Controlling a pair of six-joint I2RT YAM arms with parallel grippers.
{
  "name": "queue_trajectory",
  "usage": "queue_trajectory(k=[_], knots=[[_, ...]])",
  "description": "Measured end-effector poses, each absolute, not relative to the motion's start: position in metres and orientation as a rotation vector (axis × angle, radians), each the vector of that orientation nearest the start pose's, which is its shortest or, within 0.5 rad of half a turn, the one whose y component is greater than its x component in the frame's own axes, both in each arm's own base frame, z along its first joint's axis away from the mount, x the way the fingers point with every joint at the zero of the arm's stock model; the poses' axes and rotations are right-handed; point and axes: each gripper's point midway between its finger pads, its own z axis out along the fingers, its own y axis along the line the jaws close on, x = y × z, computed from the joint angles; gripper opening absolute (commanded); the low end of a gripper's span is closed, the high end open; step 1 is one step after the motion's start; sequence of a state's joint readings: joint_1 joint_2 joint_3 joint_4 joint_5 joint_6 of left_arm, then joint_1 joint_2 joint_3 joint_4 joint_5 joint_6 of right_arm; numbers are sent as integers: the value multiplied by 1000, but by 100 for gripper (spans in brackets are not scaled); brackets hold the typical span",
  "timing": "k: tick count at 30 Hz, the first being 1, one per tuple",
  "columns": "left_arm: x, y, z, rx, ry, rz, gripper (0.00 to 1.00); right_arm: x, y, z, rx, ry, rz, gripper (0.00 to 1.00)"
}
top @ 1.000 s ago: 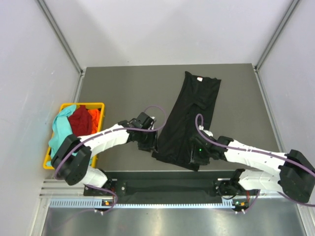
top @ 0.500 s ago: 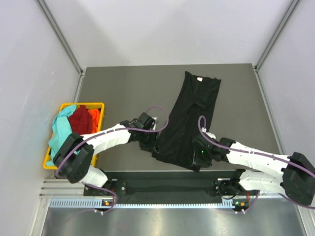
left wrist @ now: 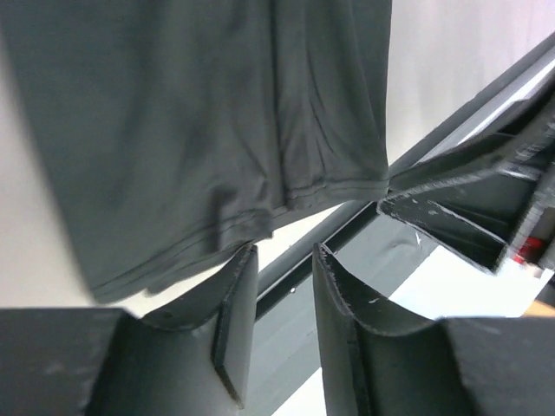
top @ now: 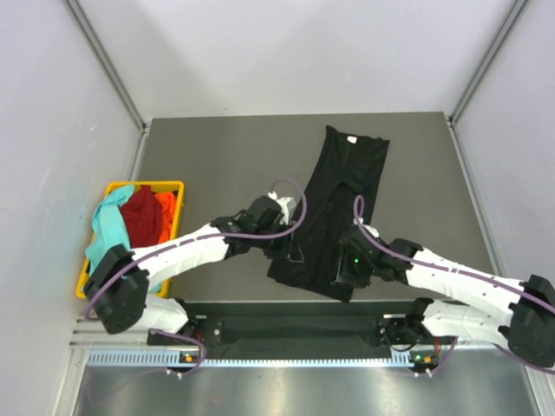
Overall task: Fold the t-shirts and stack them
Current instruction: Fold the tshirt
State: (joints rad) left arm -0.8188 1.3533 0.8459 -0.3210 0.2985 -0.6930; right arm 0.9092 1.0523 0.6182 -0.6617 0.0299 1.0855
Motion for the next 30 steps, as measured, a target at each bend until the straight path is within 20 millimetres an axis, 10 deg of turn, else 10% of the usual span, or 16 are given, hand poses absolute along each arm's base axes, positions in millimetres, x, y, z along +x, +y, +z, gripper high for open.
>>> queue_trajectory(k=[18, 21, 25, 30], knots=[[144, -376, 36, 490, 2740, -887, 41, 106, 153, 54, 360, 2711, 474, 37], [142, -382, 31, 504, 2745, -862, 35, 104, 151, 52, 368, 2703, 490, 37], [144, -382, 28, 493, 2742, -828, 0, 99, 150, 43, 374, 2730, 489, 38], [148, -372, 26, 468, 2748, -732, 0, 93, 150, 32, 384, 2763, 492, 39]])
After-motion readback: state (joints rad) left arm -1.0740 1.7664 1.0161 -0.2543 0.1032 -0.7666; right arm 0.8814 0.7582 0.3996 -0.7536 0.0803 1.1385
